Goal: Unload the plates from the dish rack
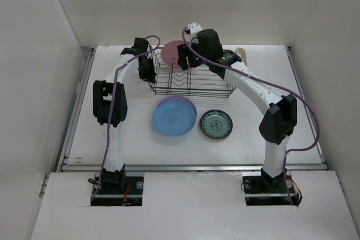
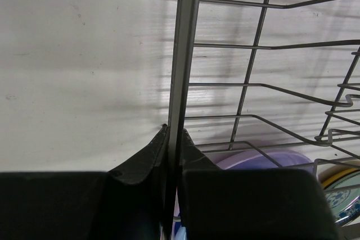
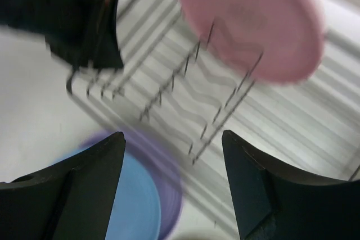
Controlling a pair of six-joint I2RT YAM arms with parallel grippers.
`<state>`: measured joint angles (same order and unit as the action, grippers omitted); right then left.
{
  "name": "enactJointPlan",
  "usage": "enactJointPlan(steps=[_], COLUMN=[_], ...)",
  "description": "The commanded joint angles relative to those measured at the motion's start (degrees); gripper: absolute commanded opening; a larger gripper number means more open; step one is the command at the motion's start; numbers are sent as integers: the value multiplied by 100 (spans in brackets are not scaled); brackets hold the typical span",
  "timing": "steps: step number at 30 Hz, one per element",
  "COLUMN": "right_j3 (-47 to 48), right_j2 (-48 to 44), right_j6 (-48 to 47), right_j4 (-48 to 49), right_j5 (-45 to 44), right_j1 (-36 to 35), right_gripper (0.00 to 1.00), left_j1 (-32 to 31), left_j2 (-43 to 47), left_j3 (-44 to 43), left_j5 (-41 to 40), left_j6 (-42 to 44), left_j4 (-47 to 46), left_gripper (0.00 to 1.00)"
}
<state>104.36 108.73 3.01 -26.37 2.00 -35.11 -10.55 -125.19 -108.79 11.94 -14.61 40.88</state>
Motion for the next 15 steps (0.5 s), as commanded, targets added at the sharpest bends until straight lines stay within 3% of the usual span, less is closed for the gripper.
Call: enactJointPlan(steps=[1,6,9,12,15], right_j3=[779,-852,-1258,-1164,-383], right_j2=[448,-202,-519,-572,15], right_j6=[-141,-388,-388,-143,164], right_j4=[10,624,772,1080,1143], right_j5=[80,398,-57,-471,-1209], right_j1=[180,-126,-180,-110,109], right_gripper=[75,76,78,80,80], left_j1=[61,61,61,61,61], left_j2=[21,73,-58,-111,-164], left_j3=[-63,-177,-309,-309,-309], left_j5=[-342,-342,-281,-228,-228], left_j6=[-147,-95,-95,-95,-95], left_j4=[262,262,315,315,315], left_gripper=[0,0,0,0,0])
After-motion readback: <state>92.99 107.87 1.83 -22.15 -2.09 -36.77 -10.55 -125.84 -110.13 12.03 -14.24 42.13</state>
